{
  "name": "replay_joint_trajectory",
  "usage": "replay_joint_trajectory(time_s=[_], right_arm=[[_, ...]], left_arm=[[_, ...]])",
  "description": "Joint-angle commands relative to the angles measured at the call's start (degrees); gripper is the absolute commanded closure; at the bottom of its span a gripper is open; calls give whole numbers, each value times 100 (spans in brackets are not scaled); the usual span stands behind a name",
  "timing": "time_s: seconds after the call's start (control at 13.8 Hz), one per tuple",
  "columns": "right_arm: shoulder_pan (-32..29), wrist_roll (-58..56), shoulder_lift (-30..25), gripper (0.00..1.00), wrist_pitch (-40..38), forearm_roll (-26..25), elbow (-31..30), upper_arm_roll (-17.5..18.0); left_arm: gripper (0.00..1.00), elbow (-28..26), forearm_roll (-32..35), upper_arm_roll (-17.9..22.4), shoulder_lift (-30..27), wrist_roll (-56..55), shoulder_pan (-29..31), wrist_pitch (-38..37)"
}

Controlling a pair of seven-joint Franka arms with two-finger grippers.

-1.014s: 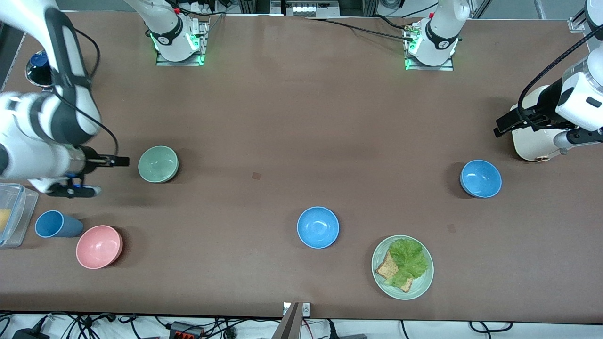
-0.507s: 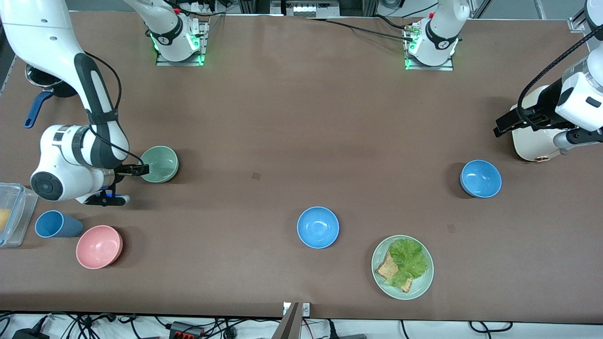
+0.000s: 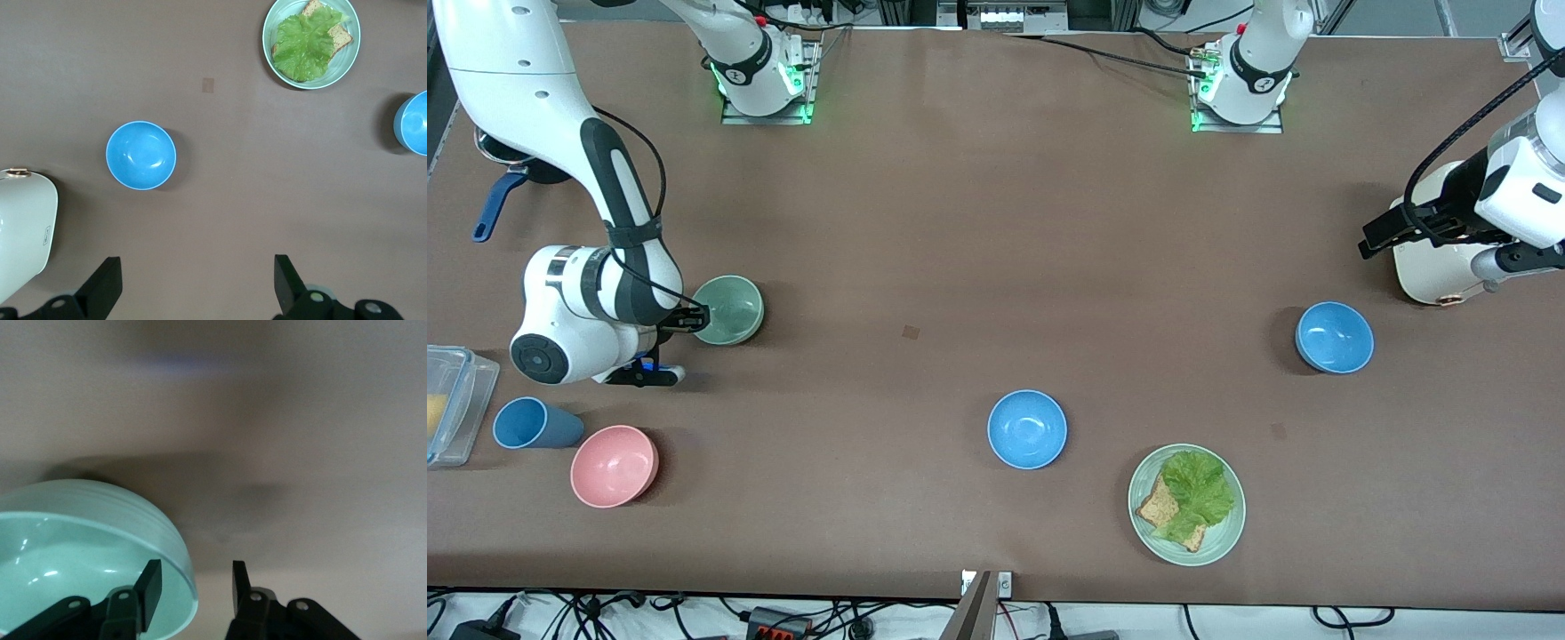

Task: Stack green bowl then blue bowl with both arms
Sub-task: 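Reach the right gripper to the pale green bowl and grasp its rim, then carry the green bowl with the right gripper to the table center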

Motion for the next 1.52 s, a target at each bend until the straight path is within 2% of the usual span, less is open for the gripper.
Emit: replay_joint_trajectory(time_s=[0.0, 0.07, 0.22, 0.43, 0.58, 0.94, 1.09, 1.45], right_arm=[[-44, -24, -21, 83, -38, 33, -51, 25], [-18, -15, -21, 99, -56, 33, -51, 25], [9, -14, -56, 100, -117, 68, -42, 138], [35, -6, -188, 100, -345, 410, 2, 437], [79, 238, -346, 100, -495, 429, 98, 779], [167, 1609, -496, 100, -531, 429, 169, 2395], [254, 2162, -470, 100, -426, 490, 178, 2827], [1483, 3167, -199, 100, 627, 473, 195, 2855]], left_arm=[[0, 129, 59, -2, 82, -7, 9, -127], [0, 129, 59, 6, 91, 2, 9, -119], [0, 129, 59, 6, 91, 2, 9, -128], [0, 129, 59, -2, 91, 2, 9, -128], [0, 138, 59, 6, 91, -7, 0, -128], [0, 138, 77, 6, 117, -16, 0, -154], [0, 138, 147, 15, 161, -16, 44, -154], [0, 138, 147, -2, 205, -42, -26, -171]])
